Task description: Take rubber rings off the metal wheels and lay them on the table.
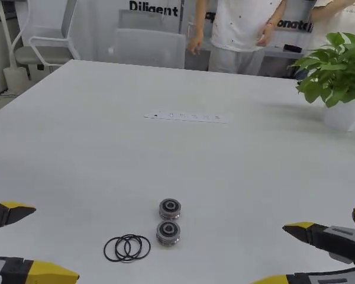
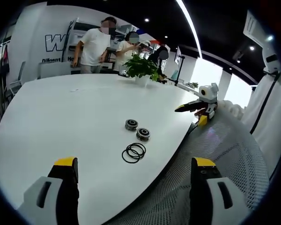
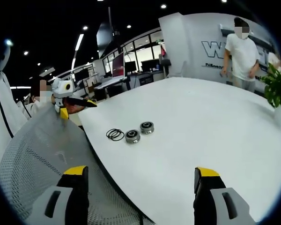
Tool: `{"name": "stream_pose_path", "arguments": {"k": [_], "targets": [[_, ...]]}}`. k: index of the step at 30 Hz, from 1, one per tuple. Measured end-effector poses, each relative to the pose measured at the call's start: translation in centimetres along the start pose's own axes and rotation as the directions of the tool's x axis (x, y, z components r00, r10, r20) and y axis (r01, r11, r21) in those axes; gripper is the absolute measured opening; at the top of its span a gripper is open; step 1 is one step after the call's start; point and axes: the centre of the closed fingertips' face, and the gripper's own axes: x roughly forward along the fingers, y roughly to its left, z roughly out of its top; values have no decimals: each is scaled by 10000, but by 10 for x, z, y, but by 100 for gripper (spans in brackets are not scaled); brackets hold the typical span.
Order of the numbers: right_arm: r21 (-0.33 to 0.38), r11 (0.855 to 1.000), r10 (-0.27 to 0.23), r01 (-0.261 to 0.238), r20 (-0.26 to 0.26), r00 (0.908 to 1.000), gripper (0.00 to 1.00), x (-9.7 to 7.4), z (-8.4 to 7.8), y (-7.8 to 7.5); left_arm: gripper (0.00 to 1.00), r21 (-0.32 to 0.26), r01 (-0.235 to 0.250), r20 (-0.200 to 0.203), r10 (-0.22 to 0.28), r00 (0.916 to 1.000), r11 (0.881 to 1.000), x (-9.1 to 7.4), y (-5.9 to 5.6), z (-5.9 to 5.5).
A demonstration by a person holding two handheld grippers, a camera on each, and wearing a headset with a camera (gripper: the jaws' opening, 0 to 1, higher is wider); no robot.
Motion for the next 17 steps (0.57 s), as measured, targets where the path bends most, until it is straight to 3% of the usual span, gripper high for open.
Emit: {"name": "stream_pose_path", "arguments": {"k": [17], "targets": [[308,9994,-184,181,94,9998,89,-2,0,-2,99,-49,167,-130,-168,9998,9998,2,-3,-2]]}}
